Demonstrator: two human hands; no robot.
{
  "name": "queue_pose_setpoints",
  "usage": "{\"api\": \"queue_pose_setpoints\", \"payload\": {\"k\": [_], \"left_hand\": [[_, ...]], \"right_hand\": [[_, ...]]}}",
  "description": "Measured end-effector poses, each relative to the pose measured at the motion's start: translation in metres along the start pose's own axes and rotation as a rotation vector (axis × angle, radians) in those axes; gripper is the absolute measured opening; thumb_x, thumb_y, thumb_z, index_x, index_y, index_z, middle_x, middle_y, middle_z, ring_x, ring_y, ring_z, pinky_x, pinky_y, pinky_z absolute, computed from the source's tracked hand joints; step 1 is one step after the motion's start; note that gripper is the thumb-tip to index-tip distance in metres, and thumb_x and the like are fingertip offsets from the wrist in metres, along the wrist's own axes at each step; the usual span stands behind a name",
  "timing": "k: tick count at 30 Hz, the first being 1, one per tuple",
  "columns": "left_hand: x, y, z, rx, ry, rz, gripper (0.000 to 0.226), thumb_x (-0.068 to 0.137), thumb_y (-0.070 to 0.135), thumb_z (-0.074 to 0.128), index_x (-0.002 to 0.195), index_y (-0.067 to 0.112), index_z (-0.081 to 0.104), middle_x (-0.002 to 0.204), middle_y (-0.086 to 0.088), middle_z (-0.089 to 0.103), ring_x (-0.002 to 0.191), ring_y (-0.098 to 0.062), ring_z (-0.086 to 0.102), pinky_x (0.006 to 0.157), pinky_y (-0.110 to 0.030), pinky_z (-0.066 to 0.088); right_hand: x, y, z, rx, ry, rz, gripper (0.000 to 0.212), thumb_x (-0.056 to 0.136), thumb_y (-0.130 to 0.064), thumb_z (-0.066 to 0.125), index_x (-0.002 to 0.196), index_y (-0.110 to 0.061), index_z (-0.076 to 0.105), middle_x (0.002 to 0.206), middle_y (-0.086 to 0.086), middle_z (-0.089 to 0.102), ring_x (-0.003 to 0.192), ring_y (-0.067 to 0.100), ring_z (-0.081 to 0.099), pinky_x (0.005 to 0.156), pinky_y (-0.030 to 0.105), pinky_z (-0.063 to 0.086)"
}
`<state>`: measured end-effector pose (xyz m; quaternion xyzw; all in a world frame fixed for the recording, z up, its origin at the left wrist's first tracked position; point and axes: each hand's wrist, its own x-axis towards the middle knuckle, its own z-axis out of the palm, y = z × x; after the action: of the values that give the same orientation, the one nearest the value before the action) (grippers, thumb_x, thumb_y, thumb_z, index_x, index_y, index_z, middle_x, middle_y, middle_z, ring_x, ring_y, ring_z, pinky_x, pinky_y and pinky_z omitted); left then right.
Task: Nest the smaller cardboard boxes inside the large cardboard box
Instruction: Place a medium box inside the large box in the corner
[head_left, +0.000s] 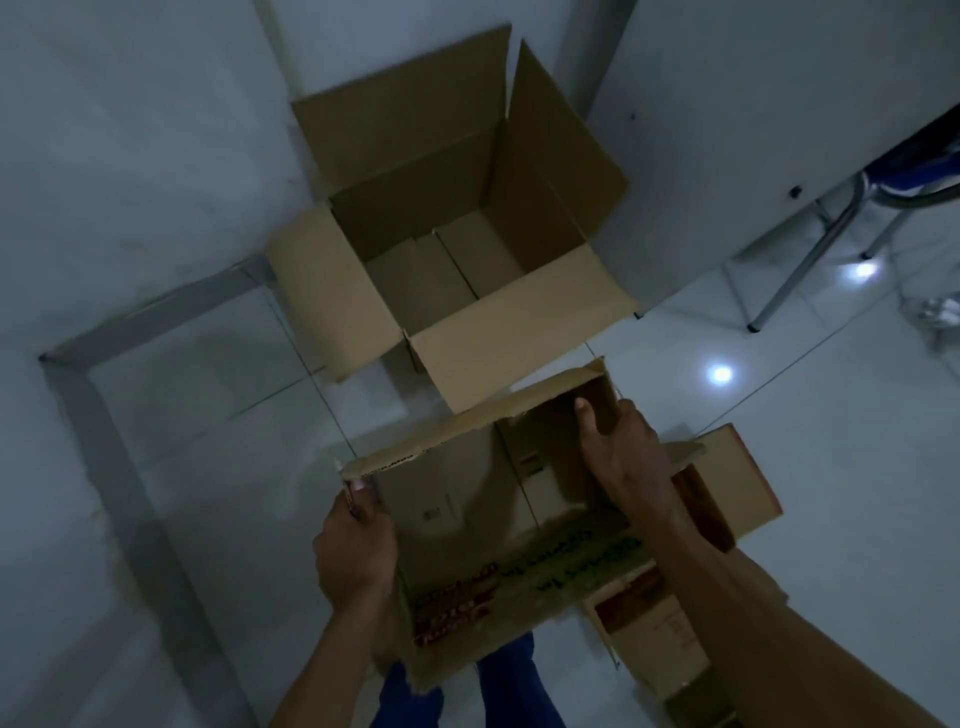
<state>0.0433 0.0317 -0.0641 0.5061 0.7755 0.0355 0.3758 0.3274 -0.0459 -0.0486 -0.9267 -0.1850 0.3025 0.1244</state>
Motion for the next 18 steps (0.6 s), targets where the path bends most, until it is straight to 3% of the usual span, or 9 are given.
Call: {"api": "queue_pose_setpoints", "payload": {"k": [4,6,10,14,18], "left_hand": [[-0.005,0.014,-0.043,0.027,0.001,0.062,0.062,0.100,0.064,0.017,0.091,0.023,0.062,0.085,-0.001,0.063,0.077,-0.027,0.057,0.071,-0.036,0.044],[-0.008,0.022,-0.063,0.041,-0.011,0.100,0.057,0.101,0.063,0.017,0.094,0.026,0.061,0.083,0.002,0.058,0.079,-0.026,0.054,0.073,-0.036,0.043],[-0.013,0.039,-0.103,0.058,-0.049,0.159,0.056,0.102,0.059,0.020,0.086,0.021,0.059,0.083,0.000,0.059,0.079,-0.027,0.054,0.072,-0.036,0.042],[-0.021,0.066,-0.144,0.051,-0.084,0.218,0.064,0.102,0.059,0.022,0.072,0.016,0.057,0.073,-0.005,0.063,0.071,-0.023,0.060,0.064,-0.034,0.044],[-0.033,0.096,-0.185,0.055,-0.143,0.191,0.059,0.100,0.065,0.025,0.080,0.023,0.061,0.079,0.005,0.064,0.073,-0.018,0.061,0.070,-0.033,0.051]], "right_hand": [[-0.032,-0.013,-0.020,-0.001,0.065,-0.017,0.058,0.100,-0.065,0.038,0.123,-0.015,0.055,0.107,0.005,0.068,0.093,0.025,0.069,0.087,0.049,0.059],[-0.045,-0.017,-0.030,0.021,0.085,-0.028,0.047,0.100,-0.064,0.038,0.113,-0.022,0.054,0.096,0.000,0.068,0.081,0.019,0.069,0.074,0.041,0.060],[-0.067,-0.021,-0.050,0.030,0.156,-0.061,0.037,0.097,-0.068,0.033,0.102,-0.036,0.050,0.078,-0.013,0.064,0.060,0.003,0.064,0.046,0.019,0.041],[-0.087,-0.026,-0.073,0.050,0.211,-0.038,0.036,0.092,-0.074,0.029,0.101,-0.046,0.049,0.076,-0.023,0.060,0.056,-0.003,0.060,0.039,0.008,0.033],[-0.109,-0.043,-0.108,0.032,0.243,-0.040,0.035,0.092,-0.070,0.031,0.103,-0.044,0.052,0.073,-0.026,0.057,0.052,-0.005,0.058,0.035,0.005,0.030]]}}
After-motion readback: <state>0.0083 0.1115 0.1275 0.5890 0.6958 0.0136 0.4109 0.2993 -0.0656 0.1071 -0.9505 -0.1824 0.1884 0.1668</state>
